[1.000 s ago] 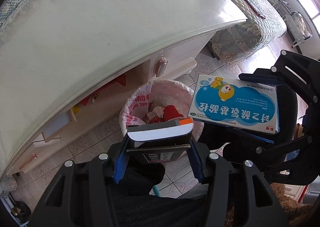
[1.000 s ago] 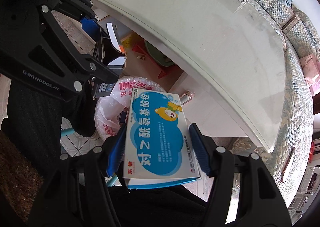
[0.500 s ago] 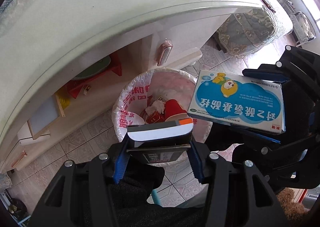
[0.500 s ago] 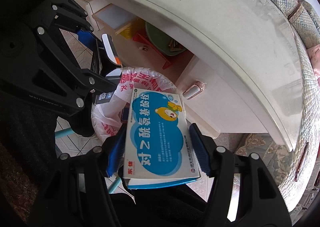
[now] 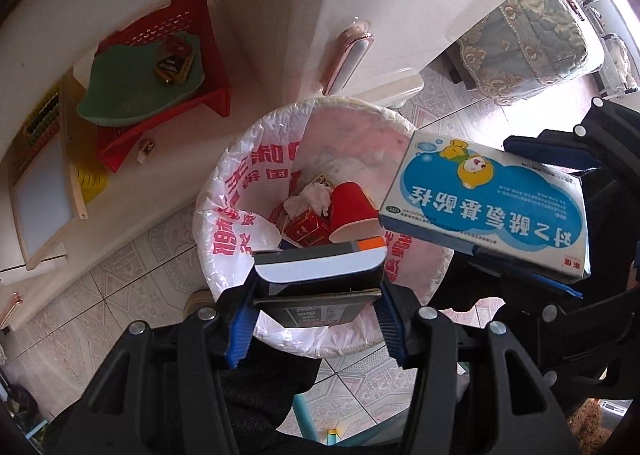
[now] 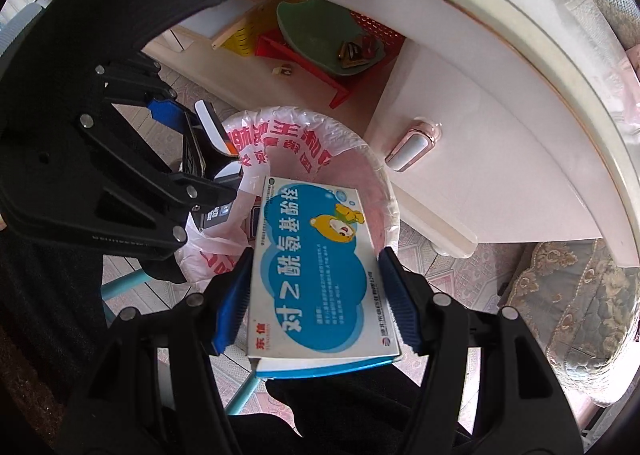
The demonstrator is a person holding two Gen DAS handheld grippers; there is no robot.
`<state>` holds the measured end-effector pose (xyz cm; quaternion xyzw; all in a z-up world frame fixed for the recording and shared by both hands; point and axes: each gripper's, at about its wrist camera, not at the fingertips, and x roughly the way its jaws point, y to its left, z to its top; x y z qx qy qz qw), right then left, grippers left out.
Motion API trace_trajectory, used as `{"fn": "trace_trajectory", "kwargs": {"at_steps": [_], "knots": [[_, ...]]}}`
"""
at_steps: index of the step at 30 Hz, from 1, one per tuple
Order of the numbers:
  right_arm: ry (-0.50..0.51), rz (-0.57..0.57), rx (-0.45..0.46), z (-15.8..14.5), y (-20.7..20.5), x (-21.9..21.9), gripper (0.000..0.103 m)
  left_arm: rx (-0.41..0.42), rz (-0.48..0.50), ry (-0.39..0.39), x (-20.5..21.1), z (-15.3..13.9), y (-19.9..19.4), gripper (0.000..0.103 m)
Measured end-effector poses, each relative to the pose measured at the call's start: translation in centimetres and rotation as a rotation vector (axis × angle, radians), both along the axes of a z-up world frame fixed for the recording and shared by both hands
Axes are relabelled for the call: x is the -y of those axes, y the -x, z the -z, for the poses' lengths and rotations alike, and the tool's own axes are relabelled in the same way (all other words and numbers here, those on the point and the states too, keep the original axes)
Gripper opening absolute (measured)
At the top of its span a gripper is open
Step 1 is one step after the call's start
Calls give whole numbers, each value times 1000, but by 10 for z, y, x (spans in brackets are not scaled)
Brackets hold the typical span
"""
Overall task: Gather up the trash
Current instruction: 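Carry the black box and blue medicine box with both grippers over the bin, then open both grippers to drop the black box and medicine box into the bin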
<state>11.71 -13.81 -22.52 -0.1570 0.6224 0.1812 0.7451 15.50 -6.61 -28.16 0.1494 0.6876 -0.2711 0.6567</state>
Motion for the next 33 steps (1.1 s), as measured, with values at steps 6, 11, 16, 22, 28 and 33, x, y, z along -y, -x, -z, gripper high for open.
{"fn": "trace_trajectory", "kwargs": {"at_steps": [6, 11, 16, 22, 28, 33], "knots": [[-35, 71, -12, 23, -4, 7, 61, -24, -17, -13, 0, 27, -3, 52], [-34, 115, -8, 46, -10, 10, 61, -40, -27, -36, -1, 47, -4, 52], [-30, 137, -23, 68, -16, 11, 61, -64, -23, -36, 4, 64, -5, 52], [-37, 162, -49, 82, -21, 15, 62, -103, -40, -44, 1, 84, -8, 52], [-53, 153, -76, 89, -22, 14, 68, -101, -59, -75, -4, 92, -12, 56], [-49, 152, -70, 90, -22, 11, 81, -93, -69, -95, -5, 94, -14, 73]]}}
